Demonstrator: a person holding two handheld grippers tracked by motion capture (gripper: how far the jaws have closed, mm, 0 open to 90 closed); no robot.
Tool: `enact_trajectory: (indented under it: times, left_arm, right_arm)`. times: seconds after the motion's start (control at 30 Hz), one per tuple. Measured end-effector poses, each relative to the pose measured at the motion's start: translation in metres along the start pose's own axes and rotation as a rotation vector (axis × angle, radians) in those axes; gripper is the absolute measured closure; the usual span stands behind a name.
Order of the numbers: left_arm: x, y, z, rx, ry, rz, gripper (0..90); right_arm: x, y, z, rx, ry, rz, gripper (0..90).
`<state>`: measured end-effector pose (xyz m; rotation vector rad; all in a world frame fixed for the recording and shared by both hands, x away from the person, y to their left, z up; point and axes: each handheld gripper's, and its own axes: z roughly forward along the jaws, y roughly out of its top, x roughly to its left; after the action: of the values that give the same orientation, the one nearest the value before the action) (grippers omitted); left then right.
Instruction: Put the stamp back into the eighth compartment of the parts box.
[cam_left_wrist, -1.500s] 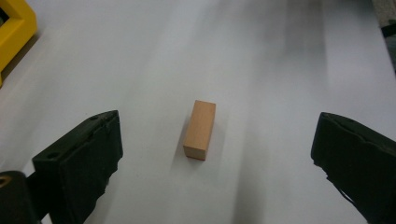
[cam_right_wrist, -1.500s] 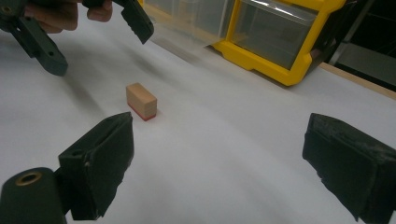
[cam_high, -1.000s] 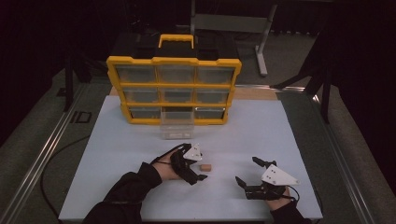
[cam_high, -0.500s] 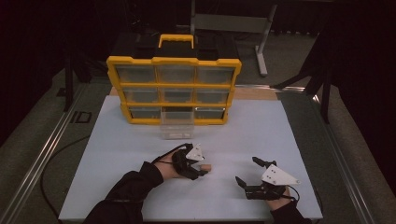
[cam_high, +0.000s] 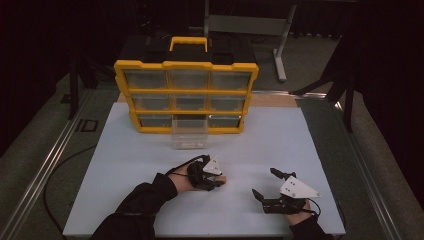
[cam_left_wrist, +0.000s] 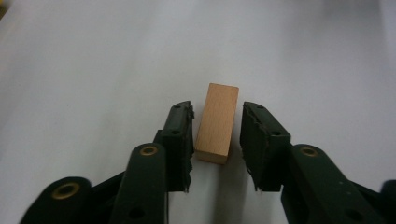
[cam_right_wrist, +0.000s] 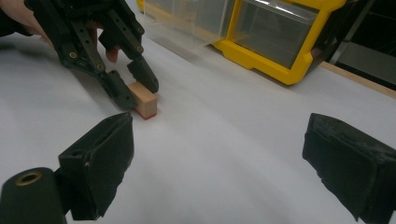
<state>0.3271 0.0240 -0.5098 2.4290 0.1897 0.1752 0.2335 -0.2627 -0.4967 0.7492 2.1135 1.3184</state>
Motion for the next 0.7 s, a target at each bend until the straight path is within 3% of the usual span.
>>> enact_trajectory:
  times: [0.23,0.7]
  left_arm:
    - [0.000,0.003,0.001,0.019,-0.015,0.000,74.0]
    - [0.001,0.005,-0.010,0.035,-0.076,0.001,75.0]
  right_arm:
    - [-0.001,0.000,0.000,0.000,-0.003,-0.005,8.9]
    - [0.000,0.000,0.000,0.000,-0.002,-0.003,8.9]
